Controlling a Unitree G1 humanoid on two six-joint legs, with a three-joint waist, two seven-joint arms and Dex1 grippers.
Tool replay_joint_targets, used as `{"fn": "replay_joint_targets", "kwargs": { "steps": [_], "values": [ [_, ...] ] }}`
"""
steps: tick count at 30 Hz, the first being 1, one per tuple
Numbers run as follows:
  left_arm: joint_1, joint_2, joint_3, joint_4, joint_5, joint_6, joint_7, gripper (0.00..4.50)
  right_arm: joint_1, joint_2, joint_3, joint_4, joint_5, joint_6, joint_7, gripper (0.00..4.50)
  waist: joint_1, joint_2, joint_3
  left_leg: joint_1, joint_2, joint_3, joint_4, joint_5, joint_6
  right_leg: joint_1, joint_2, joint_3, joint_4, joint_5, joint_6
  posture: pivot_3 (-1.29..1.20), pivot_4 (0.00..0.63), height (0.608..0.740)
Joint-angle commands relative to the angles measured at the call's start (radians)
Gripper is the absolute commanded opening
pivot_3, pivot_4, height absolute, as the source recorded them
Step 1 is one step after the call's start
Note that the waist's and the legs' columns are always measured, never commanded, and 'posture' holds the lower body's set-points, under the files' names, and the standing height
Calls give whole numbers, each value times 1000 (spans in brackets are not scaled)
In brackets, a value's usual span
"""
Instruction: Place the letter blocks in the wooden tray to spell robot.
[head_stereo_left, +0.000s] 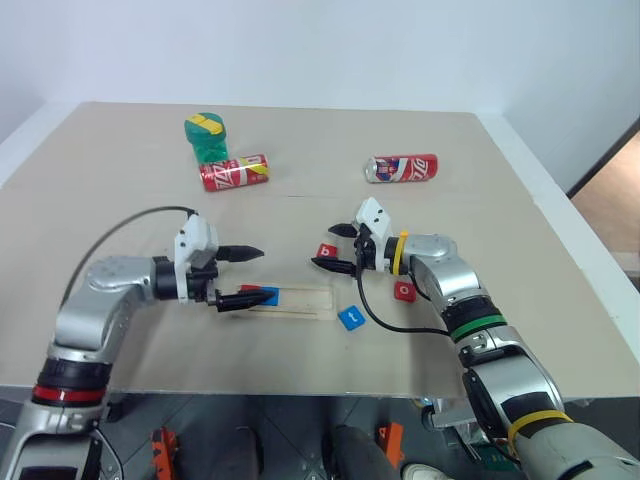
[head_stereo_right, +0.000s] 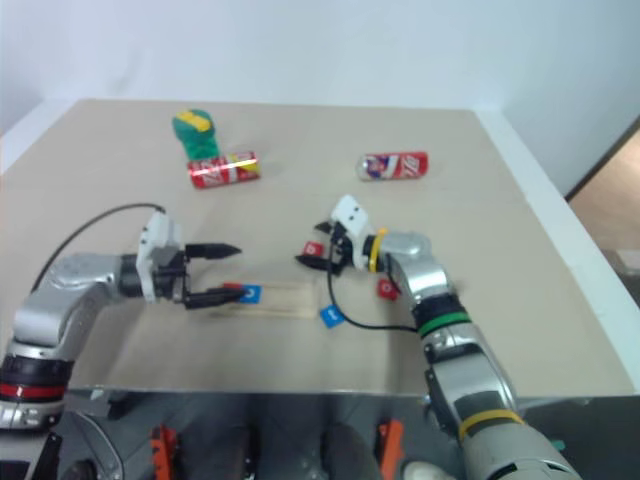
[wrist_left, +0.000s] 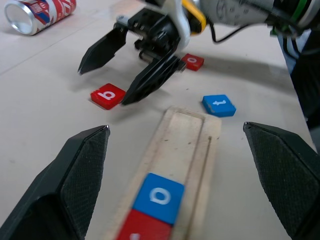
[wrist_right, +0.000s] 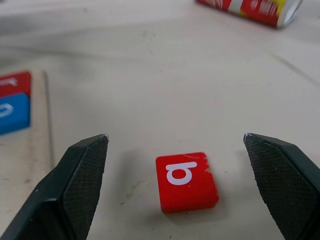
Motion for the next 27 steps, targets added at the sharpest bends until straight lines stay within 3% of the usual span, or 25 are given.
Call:
{"fn": "replay_joint_targets", "kwargs": {
  "steps": [1,5,18,27],
  "values": [
    [100,-47,56,-148,6,-43,154,4439,-52,6,-15,50,-30,-43,-18,4500,-1,0,0,0,0,0,0,1,-1,1,0,0,0,1,0,0,150,740],
    [205,-52,33,-241,25,-43,227,4488,-55,3,-20,112,-61,-77,-34,4241,-2,1,0,2,0,1,0,1,-1,1,0,1,0,1,0,0,150,740],
    [177,-70,-8,-249,4,-14,318,4488,-82,41,-29,200,-99,-94,-82,4241,-2,1,0,3,2,0,0,3,-3,2,3,0,0,4,-2,0,150,740],
    [189,-71,-24,-266,-2,2,341,4488,52,67,-20,-127,-101,174,-202,4241,-1,1,0,3,2,0,0,3,-4,2,3,0,0,4,-2,0,150,740]
  ]
}}
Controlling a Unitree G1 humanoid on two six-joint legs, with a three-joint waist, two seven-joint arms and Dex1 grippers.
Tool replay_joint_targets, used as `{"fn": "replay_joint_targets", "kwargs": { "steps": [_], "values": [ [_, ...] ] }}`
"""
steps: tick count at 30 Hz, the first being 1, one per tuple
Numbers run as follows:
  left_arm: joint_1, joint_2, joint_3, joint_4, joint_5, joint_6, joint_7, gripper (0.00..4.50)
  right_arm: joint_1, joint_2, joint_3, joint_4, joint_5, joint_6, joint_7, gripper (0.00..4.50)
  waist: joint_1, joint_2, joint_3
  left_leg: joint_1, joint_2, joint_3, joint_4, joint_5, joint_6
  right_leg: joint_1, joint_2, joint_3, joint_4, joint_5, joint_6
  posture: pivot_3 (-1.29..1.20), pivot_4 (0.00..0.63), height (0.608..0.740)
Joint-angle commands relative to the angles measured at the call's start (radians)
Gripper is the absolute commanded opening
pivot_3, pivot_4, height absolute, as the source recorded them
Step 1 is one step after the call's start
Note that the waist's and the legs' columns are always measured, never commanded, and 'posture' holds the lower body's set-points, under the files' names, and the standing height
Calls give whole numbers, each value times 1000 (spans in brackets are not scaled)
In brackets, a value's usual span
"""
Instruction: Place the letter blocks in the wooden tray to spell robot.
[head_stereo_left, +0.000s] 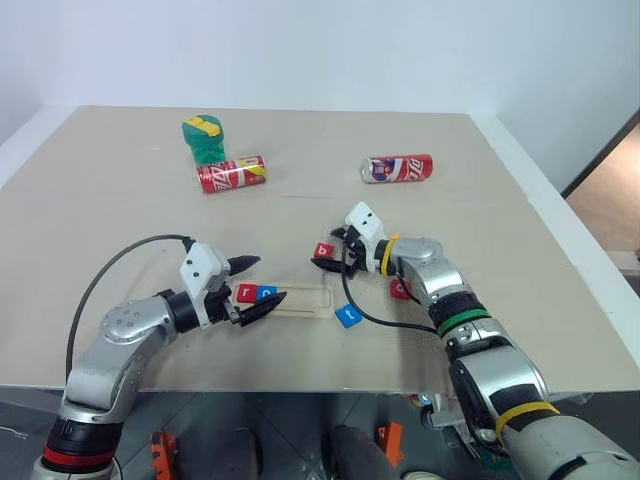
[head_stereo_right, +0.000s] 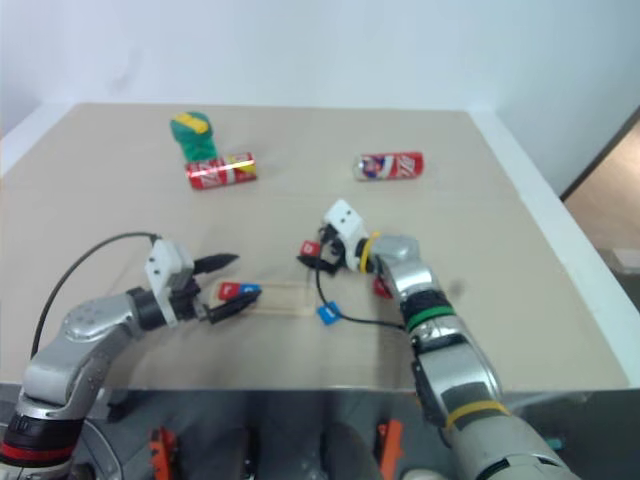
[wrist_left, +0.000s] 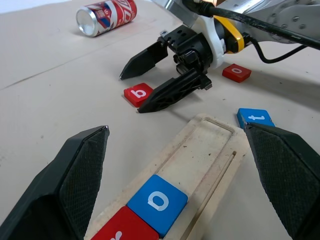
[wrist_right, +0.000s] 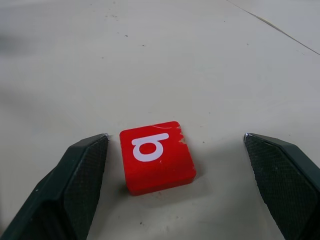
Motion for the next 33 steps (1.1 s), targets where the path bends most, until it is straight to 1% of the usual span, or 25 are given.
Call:
{"fn": "replay_joint_targets", "kwargs": {
  "steps": [1,8,12,14,15,16,20,22,27,32,33],
  "values": [
    [-1,4,-2,-54,-17,3,13,4488,96,24,3,-248,-14,170,-98,4241,0,0,0,0,0,0,0,0,0,0,0,0,0,0,0,0,150,740],
    [1,5,-6,-56,-21,10,27,4488,196,72,21,-561,-40,436,-254,4241,-1,0,0,0,1,0,-1,0,0,-1,1,0,0,-1,0,0,150,740],
    [-2,-1,-15,-56,-19,13,39,4488,229,110,17,-628,-66,522,-365,4241,-1,0,0,0,1,0,-2,0,0,-1,2,0,0,-1,0,0,150,740],
    [-2,-1,-18,-57,-20,15,45,4500,239,117,12,-632,-66,533,-391,3690,-1,0,0,0,1,0,-1,0,0,-1,1,0,0,-2,3,0,150,740],
    [-2,0,-19,-58,-21,16,48,4500,244,123,7,-629,-65,532,-408,3315,0,0,0,0,1,0,-1,0,-1,-1,1,0,0,-3,5,0,150,740],
    [-2,0,-20,-59,-22,18,50,4500,247,127,4,-626,-66,532,-423,3041,0,0,0,0,1,0,-1,0,-1,-1,1,0,0,-3,5,0,150,740],
    [-1,3,-21,-62,-24,26,55,4500,261,131,8,-621,-65,532,-449,1700,1,0,0,0,1,0,-1,1,-1,-1,1,0,0,-3,5,0,150,740],
    [2,8,-20,-63,-23,28,54,4500,274,136,12,-639,-60,535,-457,1590,1,0,0,0,0,0,-1,1,-1,0,1,0,0,-3,6,0,150,740],
    [4,21,-19,-63,-25,28,49,4500,291,123,-14,-749,-24,570,-445,1583,1,0,0,-1,0,0,-2,1,-1,-1,0,0,-2,-3,7,0,150,740],
    [-1,28,-23,-57,-27,27,45,4500,337,31,-44,-950,39,656,-377,1583,2,0,0,-3,-1,0,-3,1,-1,-1,-2,0,-3,-5,9,0,150,740],
    [-2,28,-25,-55,-27,27,44,4500,355,-3,-49,-996,63,664,-341,1583,2,0,0,-3,-2,0,-3,1,-1,-2,-2,0,-3,-5,9,0,150,740]
  ]
}}
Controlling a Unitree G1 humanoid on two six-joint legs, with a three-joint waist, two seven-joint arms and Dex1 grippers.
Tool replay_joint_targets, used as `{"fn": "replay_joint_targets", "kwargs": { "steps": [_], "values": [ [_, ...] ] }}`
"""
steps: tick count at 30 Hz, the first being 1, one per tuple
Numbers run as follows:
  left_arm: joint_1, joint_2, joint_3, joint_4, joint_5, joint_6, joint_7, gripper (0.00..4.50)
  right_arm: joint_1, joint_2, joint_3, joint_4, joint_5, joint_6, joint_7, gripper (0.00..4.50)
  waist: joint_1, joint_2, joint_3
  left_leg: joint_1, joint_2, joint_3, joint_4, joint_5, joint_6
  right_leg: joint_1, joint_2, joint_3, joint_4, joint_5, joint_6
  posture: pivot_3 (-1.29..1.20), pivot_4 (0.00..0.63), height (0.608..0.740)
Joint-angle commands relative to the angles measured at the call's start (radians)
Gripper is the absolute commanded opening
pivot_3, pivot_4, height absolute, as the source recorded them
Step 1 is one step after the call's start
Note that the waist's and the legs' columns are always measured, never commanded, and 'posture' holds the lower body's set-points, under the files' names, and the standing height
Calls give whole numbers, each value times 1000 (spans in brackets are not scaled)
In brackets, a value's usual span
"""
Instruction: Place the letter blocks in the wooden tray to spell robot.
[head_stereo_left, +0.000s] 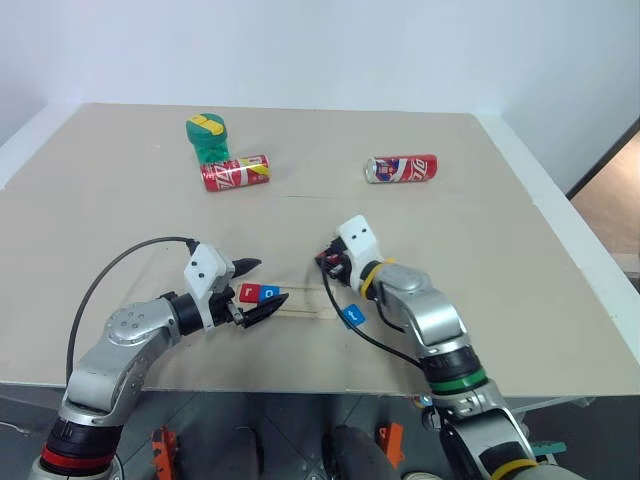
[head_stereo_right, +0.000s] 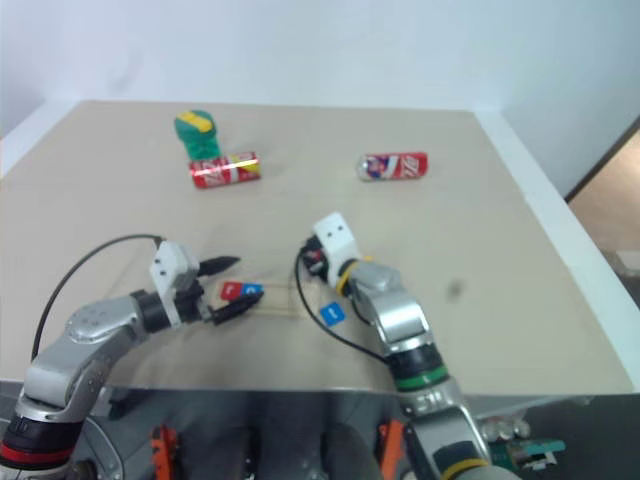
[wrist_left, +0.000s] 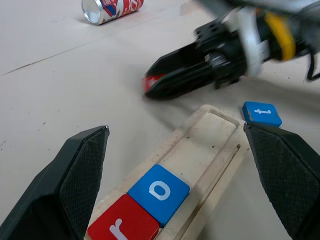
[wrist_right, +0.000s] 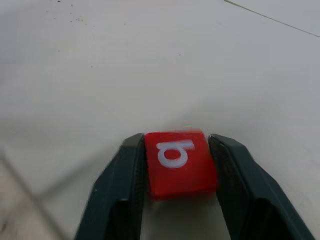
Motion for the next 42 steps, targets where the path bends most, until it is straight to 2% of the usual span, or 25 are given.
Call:
{"fn": "replay_joint_targets", "kwargs": {
  "steps": [1,6,8,11,21,29,39,40,42],
  "values": [
    [-8,8,2,-30,-13,-6,-11,4500,34,-89,-40,-179,67,31,92,1583,0,0,0,0,0,0,0,0,0,0,0,0,0,0,0,0,150,740],
    [-17,8,-11,-19,-14,-5,-24,4500,130,-300,-102,-332,228,12,331,1583,1,0,0,0,-1,0,-1,0,0,0,-1,0,-2,-1,1,0,150,740],
    [-20,8,-15,-12,-13,-6,-31,4500,160,-367,-96,-325,268,-67,442,1583,0,0,0,0,-1,0,-1,0,1,1,0,0,-2,-1,1,0,150,740],
    [-28,10,-24,-1,-8,-9,-42,4500,133,-422,-69,-218,233,-191,510,1583,-4,0,0,1,0,1,-1,0,1,1,0,0,-2,0,0,0,150,740],
    [-38,7,-23,4,-6,-14,-37,4500,-36,-411,33,184,151,-536,706,1583,-1,0,1,2,0,1,-1,1,2,1,1,0,-2,1,0,0,150,740],
    [9,30,-34,-103,-85,20,-93,4500,-113,-376,82,393,97,-698,793,1583,-1,1,1,1,0,0,-1,0,2,1,0,0,-2,0,0,0,150,740],
    [34,105,-70,-128,-72,-40,-209,4500,-181,-339,75,562,62,-775,844,1583,-1,1,2,2,0,0,-1,1,2,1,0,0,-1,1,-1,0,150,740],
    [34,106,-69,-124,-69,-46,-212,4500,-183,-339,76,567,62,-768,853,1941,-1,2,2,2,0,1,-1,1,2,1,0,0,-1,1,-1,0,150,740],
    [30,108,-71,-114,-57,-61,-215,4500,-186,-340,76,575,62,-762,869,1941,-1,2,2,2,0,1,-1,1,2,1,0,0,-1,1,-1,0,150,740]
  ]
}}
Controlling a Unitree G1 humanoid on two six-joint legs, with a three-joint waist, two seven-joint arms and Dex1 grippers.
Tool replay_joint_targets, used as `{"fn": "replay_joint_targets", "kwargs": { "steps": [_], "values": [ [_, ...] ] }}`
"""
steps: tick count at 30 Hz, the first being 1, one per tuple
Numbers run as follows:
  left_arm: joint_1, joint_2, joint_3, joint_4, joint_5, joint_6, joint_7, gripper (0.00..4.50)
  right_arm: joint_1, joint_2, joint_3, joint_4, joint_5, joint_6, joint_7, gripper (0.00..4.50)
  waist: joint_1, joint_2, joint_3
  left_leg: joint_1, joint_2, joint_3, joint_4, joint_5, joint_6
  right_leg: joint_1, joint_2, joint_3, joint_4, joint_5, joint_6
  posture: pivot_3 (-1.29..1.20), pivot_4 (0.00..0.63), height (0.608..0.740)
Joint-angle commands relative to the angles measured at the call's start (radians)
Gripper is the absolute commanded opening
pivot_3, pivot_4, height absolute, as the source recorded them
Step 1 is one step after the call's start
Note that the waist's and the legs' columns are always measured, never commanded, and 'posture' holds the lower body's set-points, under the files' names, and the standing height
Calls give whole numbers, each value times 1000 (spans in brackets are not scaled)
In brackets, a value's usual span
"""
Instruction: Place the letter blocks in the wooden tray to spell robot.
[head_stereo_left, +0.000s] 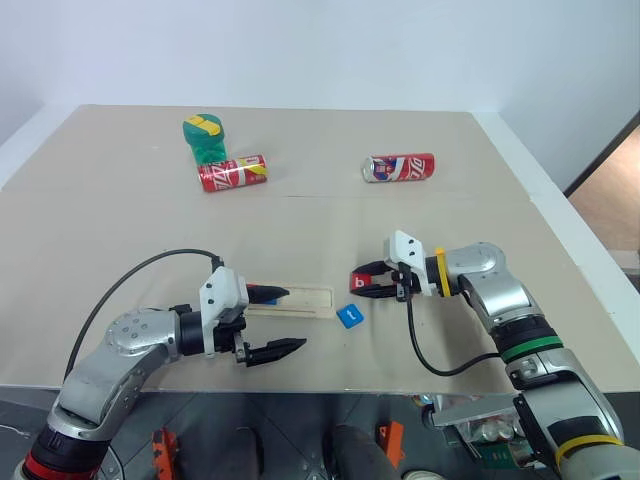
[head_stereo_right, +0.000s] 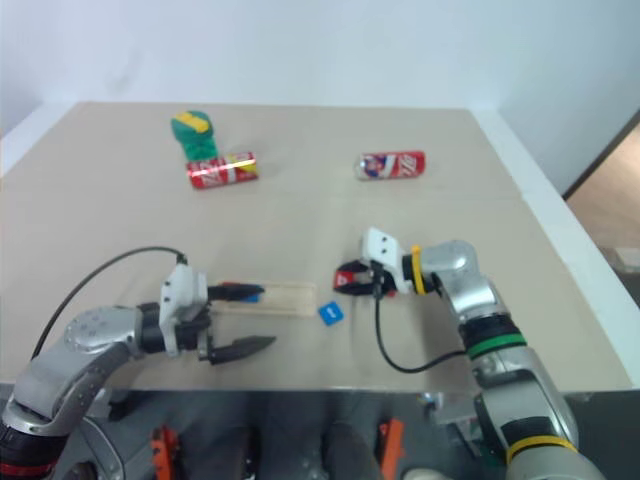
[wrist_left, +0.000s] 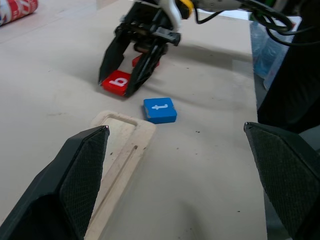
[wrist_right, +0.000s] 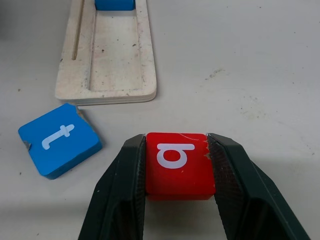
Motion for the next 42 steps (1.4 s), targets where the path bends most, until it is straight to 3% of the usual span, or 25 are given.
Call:
{"fn": "replay_joint_targets", "kwargs": {
  "steps": [1,12,18,24,32,40,41,42],
  "values": [
    [-9,15,4,-11,20,-47,-14,4500,-26,-5,-9,9,6,-1,43,1941,0,0,0,0,0,0,0,0,0,0,0,0,0,0,0,0,150,740],
    [-21,4,-12,11,45,-81,-19,4500,7,-37,-36,-105,63,76,103,1941,0,0,0,0,0,0,0,0,0,0,0,0,0,0,0,0,150,740],
    [-28,5,-18,16,49,-85,-23,4500,-3,-45,-19,-55,17,-17,105,1941,0,0,0,0,0,0,0,0,0,0,0,0,0,0,0,0,150,740],
    [-20,2,-18,5,53,-78,-7,4500,-8,5,-60,-74,26,159,-40,1941,0,0,0,0,0,0,0,0,0,0,0,0,0,0,0,0,150,740],
    [-14,0,-18,-9,52,-64,10,4500,51,7,-41,-132,2,158,-84,1941,1,1,0,0,0,0,0,0,0,0,0,0,0,0,0,0,150,740],
    [-26,-1,-20,-10,50,-52,23,4500,77,21,-102,-266,18,304,-249,1941,1,1,0,0,0,0,1,0,0,0,0,0,0,1,0,0,150,740],
    [-27,-1,-21,-11,50,-50,25,4500,87,20,-103,-282,17,317,-260,2383,1,1,0,0,0,0,1,0,0,0,0,0,0,1,0,0,150,740],
    [-28,-1,-21,-12,50,-48,26,4500,93,20,-103,-291,17,324,-265,2383,1,1,0,0,0,0,1,0,0,0,0,0,0,0,0,0,150,740]
  ]
}}
